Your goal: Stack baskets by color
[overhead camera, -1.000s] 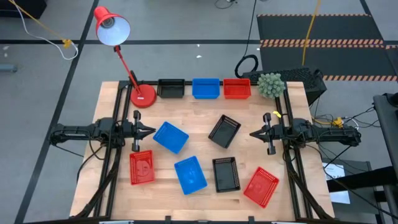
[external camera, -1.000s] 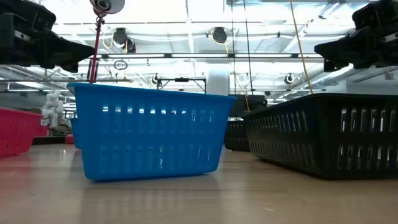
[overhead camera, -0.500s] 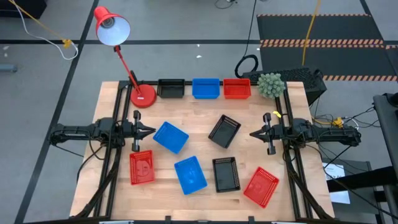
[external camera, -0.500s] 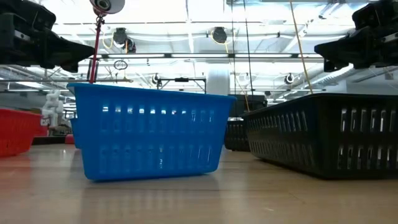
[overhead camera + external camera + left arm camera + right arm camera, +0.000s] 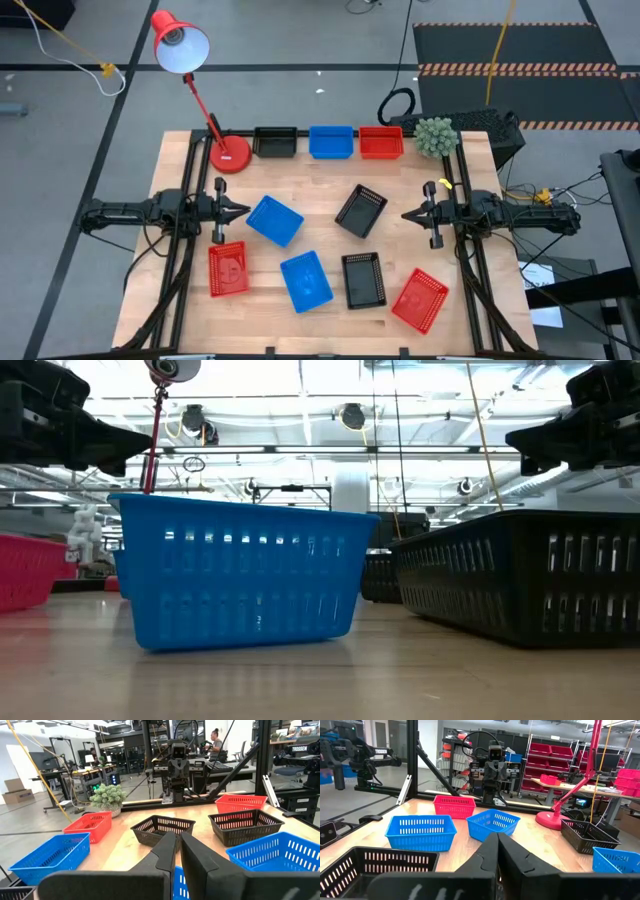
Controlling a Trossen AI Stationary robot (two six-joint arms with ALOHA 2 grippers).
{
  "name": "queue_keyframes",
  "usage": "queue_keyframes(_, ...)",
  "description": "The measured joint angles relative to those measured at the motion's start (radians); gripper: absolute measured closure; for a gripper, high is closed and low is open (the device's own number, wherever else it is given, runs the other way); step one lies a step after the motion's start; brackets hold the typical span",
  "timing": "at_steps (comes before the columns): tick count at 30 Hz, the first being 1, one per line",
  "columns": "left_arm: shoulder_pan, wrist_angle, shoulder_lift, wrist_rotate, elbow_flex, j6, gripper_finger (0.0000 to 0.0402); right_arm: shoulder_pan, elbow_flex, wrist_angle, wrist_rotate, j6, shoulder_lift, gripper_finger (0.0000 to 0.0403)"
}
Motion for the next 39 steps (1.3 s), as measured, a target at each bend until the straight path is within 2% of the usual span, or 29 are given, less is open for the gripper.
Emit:
queue_keyframes(13,0.0,0.0,0.0,0.0,0.0,0.0,0.0371,0.0,0.002,0.001,0.002,0.031,0.0,0.0403)
queue_keyframes(18,0.0,0.0,0.0,0.0,0.0,0.0,0.0371,0.0,0.035,-0.014,0.005,0.096,0.006,0.0403)
queue_keyframes(25,0.0,0.001,0.0,0.0,0.0,0.0,0.0371,0.0,0.171,-0.04,0.005,0.124,0.092,0.0403)
queue_keyframes(29,0.0,0.001,0.0,0.0,0.0,0.0,0.0371,0.0,0.265,-0.042,0.005,0.131,0.176,0.0403)
queue_keyframes(39,0.0,0.0,0.0,0.0,0.0,0.0,0.0371,0.0,0.55,-0.2,0.006,0.172,0.421,0.0403)
